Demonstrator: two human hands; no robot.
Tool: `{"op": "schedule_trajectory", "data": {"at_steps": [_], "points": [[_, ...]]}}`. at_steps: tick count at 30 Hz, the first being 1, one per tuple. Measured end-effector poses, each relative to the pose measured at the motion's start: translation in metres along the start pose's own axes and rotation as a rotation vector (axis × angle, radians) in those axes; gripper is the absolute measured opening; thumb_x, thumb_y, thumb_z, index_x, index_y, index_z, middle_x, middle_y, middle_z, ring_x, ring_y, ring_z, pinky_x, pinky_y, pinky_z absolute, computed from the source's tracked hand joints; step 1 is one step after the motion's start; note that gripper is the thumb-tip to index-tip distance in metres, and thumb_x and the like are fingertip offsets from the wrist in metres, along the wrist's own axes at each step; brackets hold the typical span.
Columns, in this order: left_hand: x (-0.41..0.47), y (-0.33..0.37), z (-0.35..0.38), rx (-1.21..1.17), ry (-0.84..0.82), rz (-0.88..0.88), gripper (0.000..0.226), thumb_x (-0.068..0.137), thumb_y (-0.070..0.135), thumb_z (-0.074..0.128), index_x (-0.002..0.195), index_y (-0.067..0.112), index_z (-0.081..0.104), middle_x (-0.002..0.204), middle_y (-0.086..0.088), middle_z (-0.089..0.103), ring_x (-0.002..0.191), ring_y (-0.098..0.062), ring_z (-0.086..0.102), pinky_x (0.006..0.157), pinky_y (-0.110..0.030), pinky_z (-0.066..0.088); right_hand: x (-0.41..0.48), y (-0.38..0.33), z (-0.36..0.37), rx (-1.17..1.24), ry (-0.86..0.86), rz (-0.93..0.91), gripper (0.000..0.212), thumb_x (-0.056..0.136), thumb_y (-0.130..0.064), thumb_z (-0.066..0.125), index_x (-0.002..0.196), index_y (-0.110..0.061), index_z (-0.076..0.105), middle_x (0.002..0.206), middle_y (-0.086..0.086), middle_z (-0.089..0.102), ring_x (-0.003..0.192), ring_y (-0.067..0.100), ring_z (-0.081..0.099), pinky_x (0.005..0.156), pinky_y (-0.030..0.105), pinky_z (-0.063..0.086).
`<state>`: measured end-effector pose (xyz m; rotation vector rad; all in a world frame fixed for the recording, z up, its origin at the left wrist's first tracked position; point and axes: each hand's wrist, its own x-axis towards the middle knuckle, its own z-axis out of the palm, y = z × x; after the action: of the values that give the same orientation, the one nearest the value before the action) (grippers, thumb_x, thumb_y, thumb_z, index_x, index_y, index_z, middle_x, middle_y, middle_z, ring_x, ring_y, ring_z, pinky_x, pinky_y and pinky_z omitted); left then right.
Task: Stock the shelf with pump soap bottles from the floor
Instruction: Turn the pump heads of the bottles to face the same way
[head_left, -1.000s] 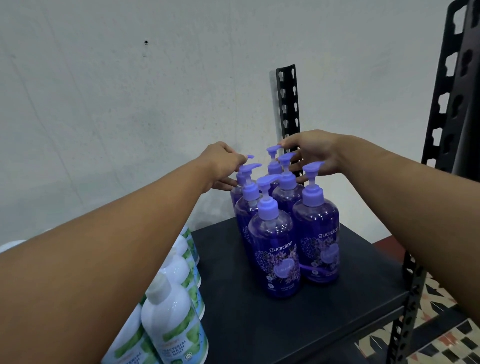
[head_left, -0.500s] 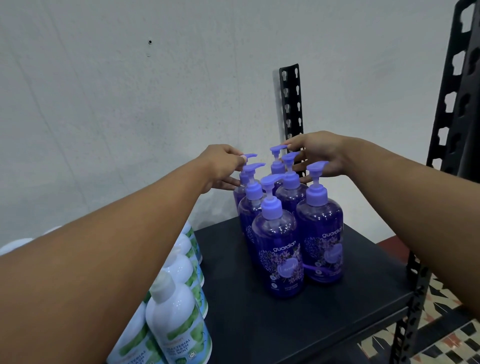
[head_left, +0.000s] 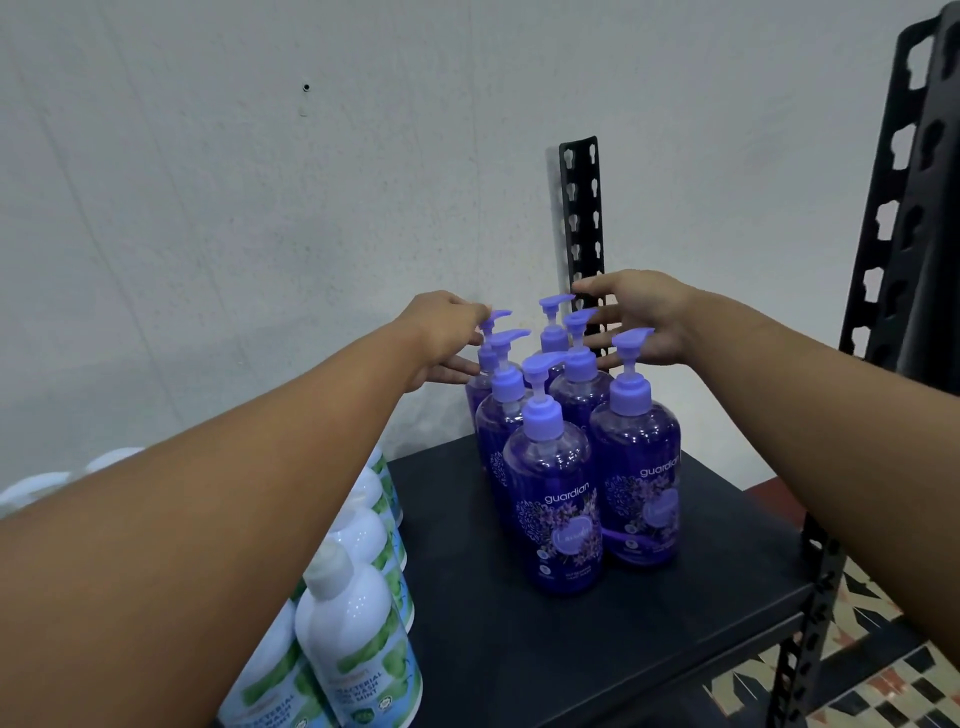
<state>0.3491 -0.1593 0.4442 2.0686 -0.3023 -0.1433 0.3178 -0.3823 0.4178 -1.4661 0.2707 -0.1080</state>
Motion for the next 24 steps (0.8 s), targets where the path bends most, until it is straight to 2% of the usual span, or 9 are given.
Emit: {"op": "schedule_trajectory", "data": {"at_steps": [2, 3, 6, 9, 11, 13, 15, 22, 24], "points": [[-0.007, 0.004, -0.001, -0.012, 0.045, -0.006, 0.027, 0.104, 0.033, 0.050, 0.122, 0.012, 0.052, 0.115, -0.008, 0.064, 0.095, -0.030, 0.072, 0.078, -0.038, 0.062, -0.005, 0.003, -0.002, 0.026, 0.063, -0.008, 0.025, 0.101, -0.033, 0.055, 0.117, -0.016, 0.064, 0.111, 0.010, 0.067, 0.112, 0.037, 0.068, 0.093, 0.055, 0.055], [-0.011, 0.006, -0.002, -0.018, 0.058, -0.005, 0.027, 0.104, 0.032, 0.050, 0.121, 0.011, 0.052, 0.113, -0.009, 0.063, 0.094, -0.029, 0.071, 0.076, -0.037, 0.063, -0.008, 0.004, -0.004, 0.020, 0.081, -0.007, 0.027, 0.100, -0.036, 0.055, 0.116, -0.016, 0.064, 0.112, 0.009, 0.068, 0.111, 0.035, 0.068, 0.092, 0.051, 0.056], [-0.025, 0.007, -0.006, -0.024, -0.040, -0.034, 0.030, 0.098, 0.030, 0.056, 0.118, 0.008, 0.061, 0.110, -0.008, 0.065, 0.089, -0.028, 0.074, 0.067, -0.035, 0.063, -0.019, 0.004, -0.009, 0.007, 0.052, 0.012, 0.030, 0.097, -0.039, 0.059, 0.111, -0.014, 0.066, 0.114, 0.009, 0.070, 0.097, 0.033, 0.068, 0.087, 0.046, 0.055], [-0.034, 0.002, -0.006, -0.048, -0.170, -0.064, 0.029, 0.093, 0.027, 0.062, 0.114, 0.008, 0.067, 0.116, -0.011, 0.069, 0.089, -0.031, 0.073, 0.084, -0.043, 0.063, -0.031, 0.003, -0.011, 0.000, -0.029, 0.016, 0.024, 0.091, -0.033, 0.064, 0.105, -0.014, 0.068, 0.117, 0.014, 0.072, 0.094, 0.034, 0.067, 0.096, 0.049, 0.055], [-0.037, 0.000, -0.003, -0.048, -0.178, -0.040, 0.019, 0.095, 0.024, 0.064, 0.107, 0.008, 0.067, 0.117, -0.013, 0.070, 0.088, -0.032, 0.071, 0.086, -0.043, 0.061, -0.037, 0.004, -0.011, -0.026, -0.052, 0.005, 0.020, 0.090, -0.028, 0.065, 0.104, -0.015, 0.069, 0.119, 0.013, 0.073, 0.091, 0.034, 0.068, 0.084, 0.044, 0.060], [-0.039, -0.001, 0.000, -0.045, -0.158, -0.015, 0.017, 0.098, 0.024, 0.064, 0.105, 0.009, 0.067, 0.117, -0.014, 0.071, 0.088, -0.032, 0.070, 0.085, -0.040, 0.060, -0.040, 0.005, -0.010, -0.036, -0.056, 0.002, 0.017, 0.090, -0.023, 0.064, 0.103, -0.014, 0.070, 0.116, 0.012, 0.072, 0.087, 0.032, 0.068, 0.067, 0.036, 0.058], [-0.039, -0.003, 0.001, -0.045, -0.140, 0.000, 0.017, 0.098, 0.024, 0.065, 0.105, 0.008, 0.068, 0.116, -0.014, 0.071, 0.088, -0.032, 0.070, 0.084, -0.039, 0.060, -0.042, 0.005, -0.009, -0.030, -0.052, 0.003, 0.015, 0.090, -0.019, 0.062, 0.103, -0.013, 0.068, 0.108, 0.011, 0.071, 0.085, 0.032, 0.067, 0.063, 0.034, 0.056], [-0.039, -0.006, -0.001, -0.064, -0.145, 0.017, 0.016, 0.097, 0.028, 0.068, 0.102, 0.013, 0.069, 0.112, -0.012, 0.072, 0.094, -0.033, 0.073, 0.083, -0.039, 0.061, -0.041, 0.007, -0.007, 0.009, -0.040, 0.024, 0.011, 0.089, -0.017, 0.061, 0.095, -0.010, 0.066, 0.100, 0.010, 0.071, 0.089, 0.034, 0.067, 0.066, 0.037, 0.055], [-0.040, -0.007, -0.001, -0.066, -0.144, 0.021, 0.017, 0.097, 0.029, 0.068, 0.103, 0.013, 0.069, 0.112, -0.012, 0.072, 0.100, -0.035, 0.074, 0.084, -0.039, 0.061, -0.039, 0.007, -0.009, 0.031, -0.029, 0.032, 0.011, 0.088, -0.019, 0.062, 0.094, -0.010, 0.065, 0.102, 0.011, 0.072, 0.091, 0.034, 0.068, 0.074, 0.040, 0.058]]}}
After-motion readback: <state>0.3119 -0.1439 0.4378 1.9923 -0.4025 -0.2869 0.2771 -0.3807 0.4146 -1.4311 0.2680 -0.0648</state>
